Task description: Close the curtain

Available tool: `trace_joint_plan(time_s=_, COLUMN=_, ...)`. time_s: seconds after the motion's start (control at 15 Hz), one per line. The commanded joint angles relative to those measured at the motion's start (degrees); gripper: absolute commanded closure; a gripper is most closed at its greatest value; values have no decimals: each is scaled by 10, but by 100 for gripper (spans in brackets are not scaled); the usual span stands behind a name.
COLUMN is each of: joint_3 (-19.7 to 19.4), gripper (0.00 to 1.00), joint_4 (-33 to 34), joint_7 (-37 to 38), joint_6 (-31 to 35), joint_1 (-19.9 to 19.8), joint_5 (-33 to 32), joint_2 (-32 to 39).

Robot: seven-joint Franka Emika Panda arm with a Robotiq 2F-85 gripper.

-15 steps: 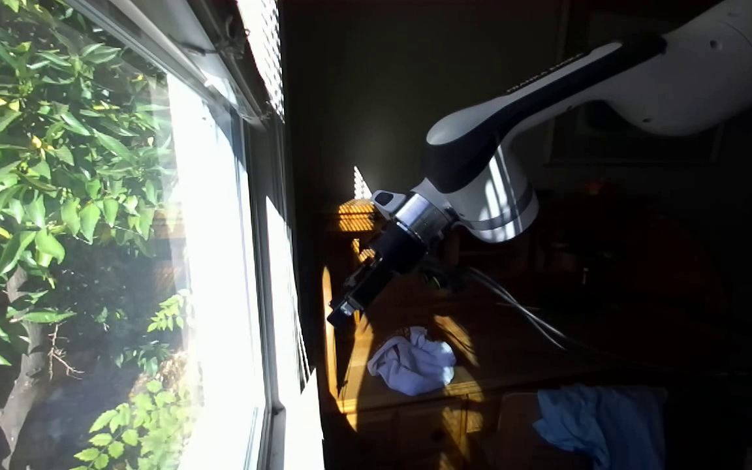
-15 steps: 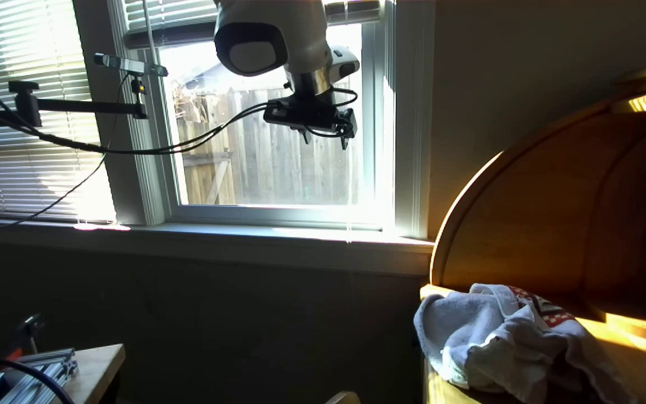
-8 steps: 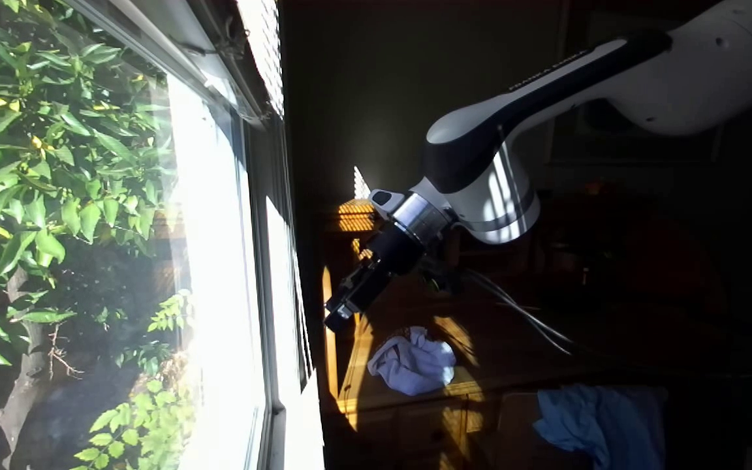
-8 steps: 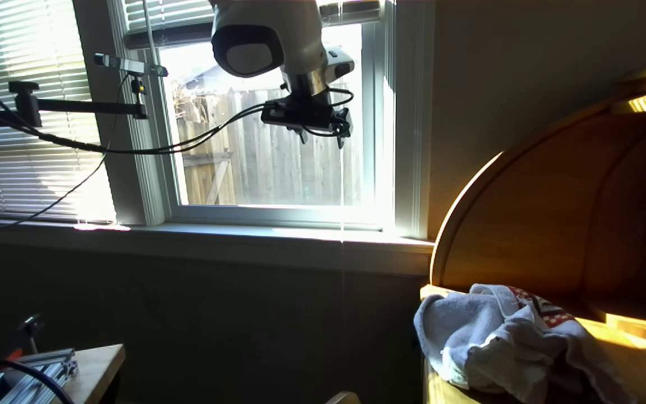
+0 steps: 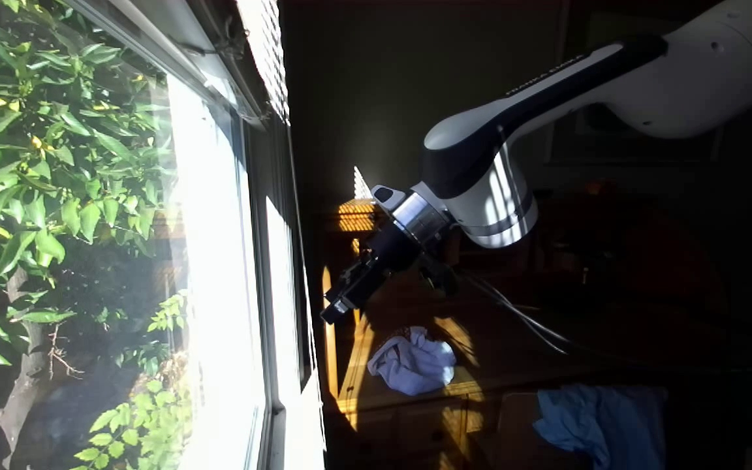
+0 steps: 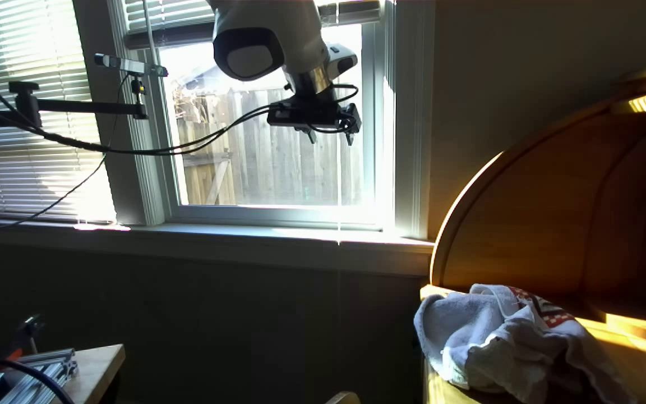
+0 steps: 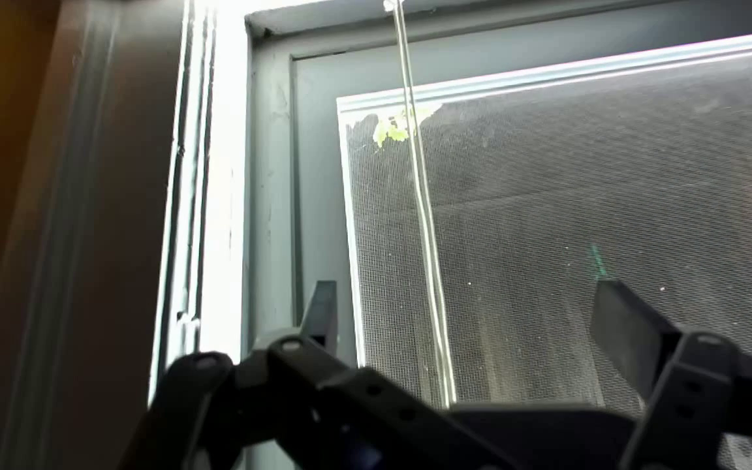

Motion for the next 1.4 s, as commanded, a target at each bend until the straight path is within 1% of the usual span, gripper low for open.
trace_joint_plan(time_s=0.0, joint_3=2, gripper=0, joint_4=17, joint_7=-25, joint_6=33, joint_1=2, joint_5=2, joint_2=21)
trace_joint_plan(time_s=0.13, joint_3=6, gripper=0, joint_4=26, joint_7=-45, joint_6=36, joint_1=-2, joint_5=16, joint_2=28)
trace_joint_plan(time_s=0.2, joint_3=11, gripper=0, joint_4=38, joint_7=-67, joint_6=24, joint_1=-8, joint_5=39, joint_2=34)
trace_joint_plan(time_s=0.4, joint_3=16, gripper=0, joint_4=58, joint_7=-101, joint_6=18, joint_1=-9, joint_5=63, joint_2=51)
trace_joint_plan(time_s=0.6, joint_3=12, gripper=0, joint_4=61, joint_7=-90, joint_6=13, joint_1=-4, joint_5=54, joint_2=67)
trace_joint_plan(time_s=0.87, joint_3=18, gripper=0, joint_4=63, joint_7=-101, joint_6=16, joint_1=-6, joint_5=66, joint_2=87)
trace_joint_plan(time_s=1.13, joint_3=19, gripper=0, joint_4=65, joint_7=-97, joint_6=18, joint_1=-5, joint_5=56, joint_2=99)
trace_joint_plan(time_s=1.2, joint_3=20, gripper=1, joint_4=66, joint_7=-99, joint_6=20, joint_1=-5, joint_5=57, joint_2=102)
trace_joint_plan(time_s=1.27, joint_3=20, gripper=4, joint_4=67, joint_7=-100, joint_6=23, joint_1=-5, joint_5=58, joint_2=104)
trace_joint_plan(time_s=1.33, joint_3=20, gripper=4, joint_4=69, joint_7=-101, joint_6=25, joint_1=-5, joint_5=58, joint_2=106)
